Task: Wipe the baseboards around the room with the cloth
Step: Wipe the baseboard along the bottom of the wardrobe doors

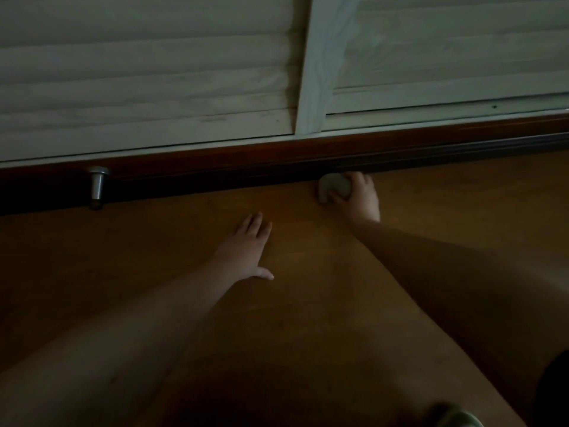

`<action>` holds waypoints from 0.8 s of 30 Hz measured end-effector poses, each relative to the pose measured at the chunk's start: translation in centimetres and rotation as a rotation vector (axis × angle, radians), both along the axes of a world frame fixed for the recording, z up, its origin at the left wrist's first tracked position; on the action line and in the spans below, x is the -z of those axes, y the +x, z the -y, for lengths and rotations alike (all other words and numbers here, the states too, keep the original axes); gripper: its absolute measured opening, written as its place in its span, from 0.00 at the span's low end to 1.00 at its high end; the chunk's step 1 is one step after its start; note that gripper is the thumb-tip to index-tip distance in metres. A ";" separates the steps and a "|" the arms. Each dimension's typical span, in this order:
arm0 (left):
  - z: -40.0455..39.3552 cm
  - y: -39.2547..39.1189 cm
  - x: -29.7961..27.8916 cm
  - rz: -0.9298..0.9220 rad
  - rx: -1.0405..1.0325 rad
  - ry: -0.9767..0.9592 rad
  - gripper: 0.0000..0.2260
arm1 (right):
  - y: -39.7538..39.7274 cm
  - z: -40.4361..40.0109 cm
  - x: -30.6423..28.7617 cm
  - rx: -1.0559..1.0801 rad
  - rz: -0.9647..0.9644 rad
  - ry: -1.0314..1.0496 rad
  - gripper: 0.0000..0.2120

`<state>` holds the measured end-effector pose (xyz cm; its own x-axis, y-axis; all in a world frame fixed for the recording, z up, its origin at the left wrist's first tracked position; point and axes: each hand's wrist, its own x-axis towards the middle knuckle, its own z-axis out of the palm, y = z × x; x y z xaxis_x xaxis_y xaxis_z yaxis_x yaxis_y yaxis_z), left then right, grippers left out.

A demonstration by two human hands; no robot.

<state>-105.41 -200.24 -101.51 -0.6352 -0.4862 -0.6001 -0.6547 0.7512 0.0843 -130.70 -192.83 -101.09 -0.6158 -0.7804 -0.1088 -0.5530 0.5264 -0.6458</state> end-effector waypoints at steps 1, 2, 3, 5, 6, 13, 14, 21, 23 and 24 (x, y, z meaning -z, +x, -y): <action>0.3 0.3 0.0 -0.005 -0.009 -0.021 0.54 | 1.8 1.0 0.3 -0.068 0.007 -0.009 0.25; 0.4 0.6 -0.1 -0.009 -0.028 -0.044 0.55 | 3.7 2.3 0.4 -0.124 0.014 -0.026 0.26; 0.2 1.0 -0.1 -0.008 -0.058 -0.059 0.55 | 5.6 3.4 0.3 -0.164 0.031 -0.054 0.25; -0.4 1.7 0.3 -0.009 -0.118 -0.078 0.55 | 9.1 5.4 -0.2 -0.204 0.083 -0.134 0.24; -0.8 2.0 0.4 -0.012 -0.137 -0.087 0.55 | 10.4 6.1 -0.3 -0.208 0.114 -0.171 0.23; -2.5 3.9 0.5 0.016 -0.132 -0.099 0.52 | 9.6 6.0 0.0 -0.202 0.173 -0.234 0.23; -2.4 4.2 0.6 0.010 -0.123 -0.109 0.51 | 8.7 5.9 -0.1 -0.229 0.149 -0.238 0.22; -1.8 4.2 0.5 0.026 -0.074 -0.122 0.49 | -0.2 2.7 -0.6 -0.233 0.063 -0.178 0.22; -1.3 3.1 0.0 0.024 -0.051 -0.119 0.49 | -2.9 1.6 -1.1 -0.219 0.008 -0.146 0.23; -1.0 2.3 -0.3 0.022 -0.041 -0.110 0.49 | -4.2 1.1 -1.3 -0.210 -0.019 -0.129 0.23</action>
